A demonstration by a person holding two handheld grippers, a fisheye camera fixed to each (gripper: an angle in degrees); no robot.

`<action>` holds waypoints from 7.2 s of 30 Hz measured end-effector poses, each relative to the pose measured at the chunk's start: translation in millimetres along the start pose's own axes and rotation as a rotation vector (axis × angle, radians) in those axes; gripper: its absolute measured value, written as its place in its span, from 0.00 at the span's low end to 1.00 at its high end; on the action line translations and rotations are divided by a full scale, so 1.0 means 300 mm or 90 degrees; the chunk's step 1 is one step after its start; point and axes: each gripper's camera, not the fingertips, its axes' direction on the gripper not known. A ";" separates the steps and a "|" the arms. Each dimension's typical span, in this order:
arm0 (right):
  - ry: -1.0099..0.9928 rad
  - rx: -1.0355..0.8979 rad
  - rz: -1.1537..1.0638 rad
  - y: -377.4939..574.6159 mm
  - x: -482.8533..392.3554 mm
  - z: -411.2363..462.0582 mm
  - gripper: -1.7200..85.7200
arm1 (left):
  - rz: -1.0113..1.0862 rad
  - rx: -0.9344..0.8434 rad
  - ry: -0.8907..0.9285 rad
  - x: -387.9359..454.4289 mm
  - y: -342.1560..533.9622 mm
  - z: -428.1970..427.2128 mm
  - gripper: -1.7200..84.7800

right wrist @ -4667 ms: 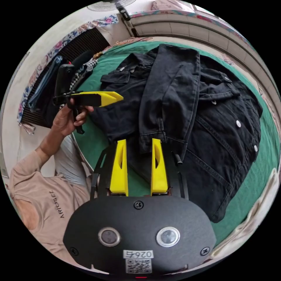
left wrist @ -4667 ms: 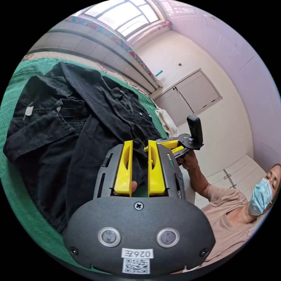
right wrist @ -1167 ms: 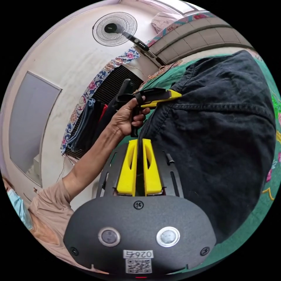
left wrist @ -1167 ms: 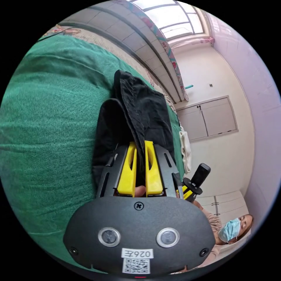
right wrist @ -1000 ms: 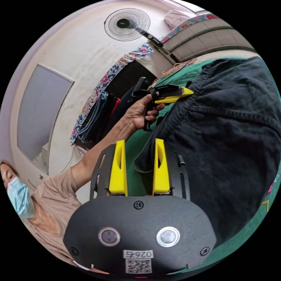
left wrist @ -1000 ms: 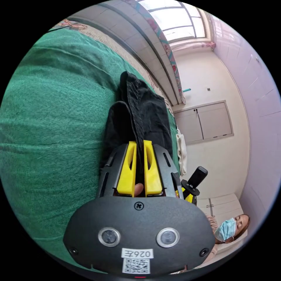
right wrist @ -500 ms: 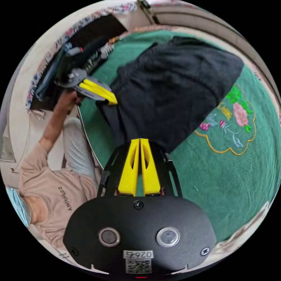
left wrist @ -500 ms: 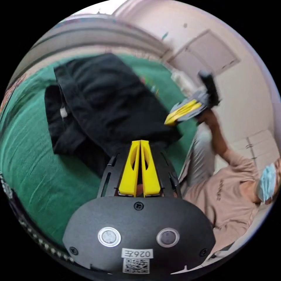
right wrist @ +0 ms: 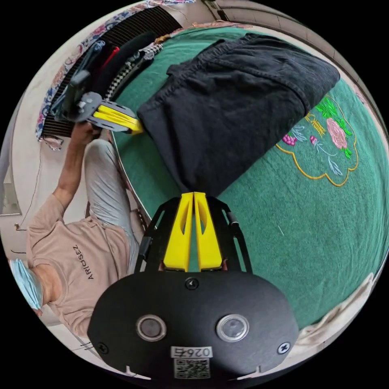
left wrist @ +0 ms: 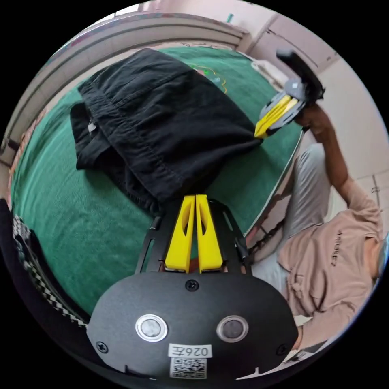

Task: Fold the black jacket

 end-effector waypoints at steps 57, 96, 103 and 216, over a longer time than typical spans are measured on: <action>-0.216 0.076 0.080 0.166 0.107 -1.023 0.02 | -0.063 0.202 0.277 0.033 0.475 0.234 0.02; 0.414 0.450 -0.021 -0.342 -1.285 -0.213 0.01 | 0.086 0.671 0.027 0.463 0.265 -0.161 0.01; 0.410 0.770 -0.021 -0.156 -1.596 -0.438 0.01 | 0.349 1.024 0.096 0.701 0.836 -0.450 0.01; 0.692 0.337 0.474 -0.429 0.351 -1.694 0.07 | 0.334 0.452 -0.055 1.955 -1.384 0.231 0.06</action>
